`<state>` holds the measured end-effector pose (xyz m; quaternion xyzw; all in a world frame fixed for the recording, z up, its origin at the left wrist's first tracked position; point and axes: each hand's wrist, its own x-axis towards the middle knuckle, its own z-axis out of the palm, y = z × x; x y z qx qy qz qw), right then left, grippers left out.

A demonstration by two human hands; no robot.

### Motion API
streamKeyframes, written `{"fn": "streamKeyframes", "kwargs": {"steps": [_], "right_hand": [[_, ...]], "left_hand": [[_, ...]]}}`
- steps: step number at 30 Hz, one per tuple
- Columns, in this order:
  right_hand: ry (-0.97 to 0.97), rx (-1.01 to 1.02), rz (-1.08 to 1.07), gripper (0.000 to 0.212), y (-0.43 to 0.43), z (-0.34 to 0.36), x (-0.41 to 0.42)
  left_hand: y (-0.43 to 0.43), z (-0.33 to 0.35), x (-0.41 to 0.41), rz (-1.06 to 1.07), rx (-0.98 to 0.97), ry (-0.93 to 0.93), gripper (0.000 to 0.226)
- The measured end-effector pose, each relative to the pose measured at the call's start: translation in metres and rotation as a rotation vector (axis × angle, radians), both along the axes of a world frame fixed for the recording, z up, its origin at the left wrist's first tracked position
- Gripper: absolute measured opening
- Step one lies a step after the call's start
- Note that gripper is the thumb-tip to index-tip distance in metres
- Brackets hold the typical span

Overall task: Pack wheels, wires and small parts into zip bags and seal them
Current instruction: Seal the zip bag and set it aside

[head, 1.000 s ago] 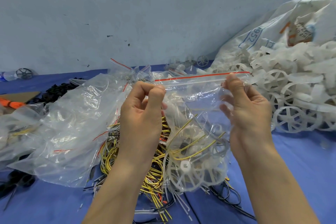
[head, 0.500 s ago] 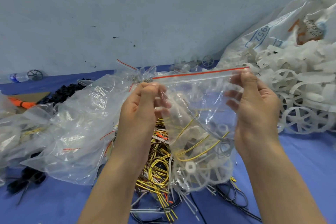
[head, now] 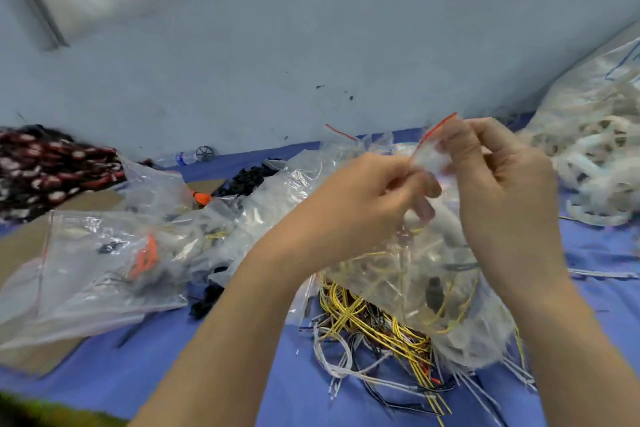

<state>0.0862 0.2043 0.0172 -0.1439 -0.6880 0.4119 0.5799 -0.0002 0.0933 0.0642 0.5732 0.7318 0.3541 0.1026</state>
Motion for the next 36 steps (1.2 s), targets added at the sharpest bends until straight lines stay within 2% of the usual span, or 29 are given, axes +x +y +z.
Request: {"fn": "streamKeyframes", "kwargs": {"steps": [3,6,9,13,15,17,20,24,25,26,27,28,29,30,32,34,36], "right_hand": [[-0.004,0.084,-0.058,0.016,-0.013,0.003,-0.006],[-0.044,0.174,-0.138,0.031,-0.023,0.001,-0.008],[-0.092,0.179,-0.144,0.031,-0.022,-0.002,-0.005],[-0.162,0.101,-0.092,0.030,-0.017,-0.009,-0.005],[-0.204,0.085,-0.069,0.028,-0.016,-0.013,-0.005],[-0.249,0.084,-0.049,0.028,-0.014,-0.019,-0.005],[-0.313,0.077,-0.022,0.029,-0.011,-0.026,-0.005],[-0.377,0.067,0.002,0.030,-0.009,-0.034,-0.008],[-0.386,0.070,0.008,0.031,-0.009,-0.036,-0.008],[-0.390,0.074,0.013,0.032,-0.010,-0.037,-0.009],[-0.392,0.078,0.016,0.032,-0.010,-0.038,-0.010],[-0.392,0.079,0.015,0.031,-0.010,-0.040,-0.011],[-0.393,0.079,0.013,0.030,-0.010,-0.041,-0.011],[-0.393,0.079,0.010,0.029,-0.011,-0.042,-0.012],[-0.397,0.077,0.008,0.029,-0.011,-0.043,-0.013],[-0.398,0.072,0.014,0.029,-0.011,-0.043,-0.013],[-0.394,0.066,0.019,0.029,-0.011,-0.043,-0.011]], "left_hand": [[-0.003,0.008,-0.026,0.118,0.027,-0.138,0.024],[-0.018,0.039,-0.067,0.355,0.286,-0.211,0.026],[-0.052,0.075,-0.121,0.625,0.527,-0.255,0.025],[-0.118,0.084,-0.182,0.872,0.748,-0.523,0.024],[-0.150,0.060,-0.197,1.008,0.747,-0.594,0.024],[-0.179,0.024,-0.206,1.146,0.626,-0.627,0.025],[-0.204,-0.028,-0.211,1.238,0.480,-0.767,0.030],[-0.210,-0.060,-0.219,1.337,0.599,-0.849,0.016],[-0.206,-0.062,-0.222,1.382,0.616,-0.817,0.018],[-0.202,-0.065,-0.224,1.448,0.596,-0.732,0.032],[-0.198,-0.067,-0.222,1.566,0.544,-0.545,0.046],[-0.193,-0.070,-0.214,1.672,0.483,-0.259,0.053],[-0.186,-0.073,-0.201,1.638,0.467,0.052,0.053],[-0.176,-0.077,-0.185,1.464,0.445,0.303,0.048],[-0.157,-0.089,-0.154,1.012,0.231,0.572,0.045],[-0.146,-0.107,-0.132,0.659,-0.074,0.774,0.060],[-0.144,-0.125,-0.123,0.471,-0.346,0.991,0.076]]}}
